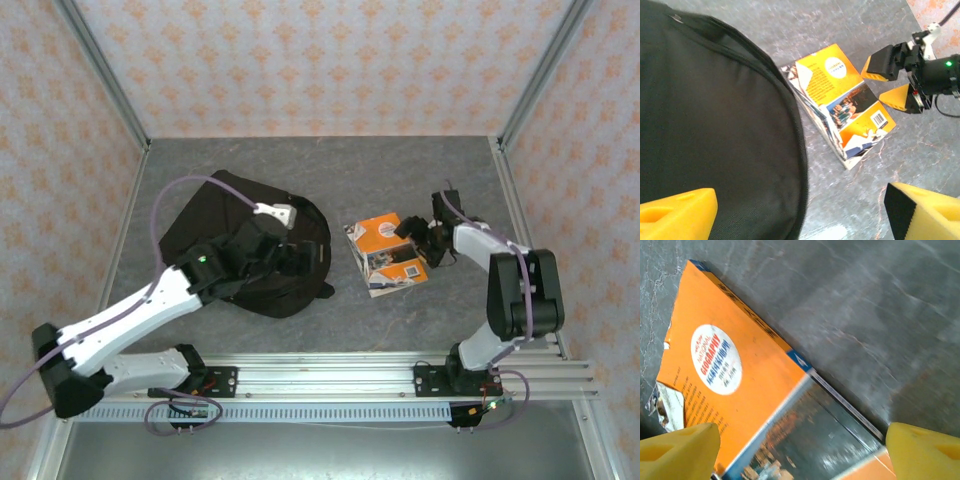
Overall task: Pack the student bag
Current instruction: Move the book to the middle-right of the table, then move the student bag to the middle-left of the table.
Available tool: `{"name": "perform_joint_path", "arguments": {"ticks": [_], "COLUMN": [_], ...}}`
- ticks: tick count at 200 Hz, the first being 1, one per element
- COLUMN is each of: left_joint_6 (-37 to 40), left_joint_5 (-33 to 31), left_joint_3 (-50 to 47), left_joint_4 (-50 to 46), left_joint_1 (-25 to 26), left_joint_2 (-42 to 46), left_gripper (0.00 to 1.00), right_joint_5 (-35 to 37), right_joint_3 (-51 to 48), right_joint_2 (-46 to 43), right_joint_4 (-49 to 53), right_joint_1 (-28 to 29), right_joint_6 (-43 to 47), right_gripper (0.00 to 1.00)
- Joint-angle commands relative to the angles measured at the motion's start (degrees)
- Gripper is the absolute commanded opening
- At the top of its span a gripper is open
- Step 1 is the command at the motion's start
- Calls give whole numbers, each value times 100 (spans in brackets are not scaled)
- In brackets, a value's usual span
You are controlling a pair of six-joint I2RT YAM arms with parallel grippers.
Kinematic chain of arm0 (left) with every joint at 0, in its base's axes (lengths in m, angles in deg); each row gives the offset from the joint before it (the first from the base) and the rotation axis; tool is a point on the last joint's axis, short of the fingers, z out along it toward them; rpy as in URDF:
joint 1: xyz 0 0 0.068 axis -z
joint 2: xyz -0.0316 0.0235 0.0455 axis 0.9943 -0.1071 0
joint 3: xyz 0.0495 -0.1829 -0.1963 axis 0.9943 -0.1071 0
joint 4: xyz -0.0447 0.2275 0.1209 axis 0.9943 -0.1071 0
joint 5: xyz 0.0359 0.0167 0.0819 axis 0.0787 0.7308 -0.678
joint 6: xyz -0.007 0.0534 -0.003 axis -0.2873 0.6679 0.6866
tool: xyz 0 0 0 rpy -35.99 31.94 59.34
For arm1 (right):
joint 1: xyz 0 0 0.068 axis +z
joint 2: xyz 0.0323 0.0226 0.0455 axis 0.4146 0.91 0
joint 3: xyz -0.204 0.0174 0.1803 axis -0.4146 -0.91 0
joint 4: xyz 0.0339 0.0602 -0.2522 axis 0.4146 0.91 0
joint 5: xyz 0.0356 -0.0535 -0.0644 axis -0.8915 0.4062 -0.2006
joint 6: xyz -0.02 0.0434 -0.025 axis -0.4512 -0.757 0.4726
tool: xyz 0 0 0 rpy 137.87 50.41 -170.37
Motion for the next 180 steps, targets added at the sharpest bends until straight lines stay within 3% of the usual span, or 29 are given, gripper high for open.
{"name": "perform_joint_path", "arguments": {"ticks": [1, 32, 92, 114, 156, 180], "left_joint_6": [-768, -1554, -2613, -2648, -1874, -1476], "left_joint_5": [640, 1147, 863, 778, -1166, -1282], "left_joint_3": [-51, 164, 844, 1122, 1812, 2105], "left_joint_4": [867, 1839, 2278, 2198, 400, 241], "left_joint_1": [-9, 11, 162, 187, 431, 715], "left_joint_2": [-763, -1946, -3455, -3713, -3231, -3234], "left_gripper": [87, 85, 83, 78, 77, 76], "right_joint_5": [17, -165, 80, 198, 663, 862], "right_joint_3": [-266, -419, -513, -468, -549, -573], "right_joint_2": [-427, -563, -767, -887, -1366, -1560], "right_joint_4": [-462, -501, -373, -236, -13, 66], "right_joint_1": [-29, -26, -31, -48, -91, -106], "right_joint_6": [-275, -284, -85, -19, 150, 181], "right_gripper": [86, 85, 84, 84, 84, 84]}}
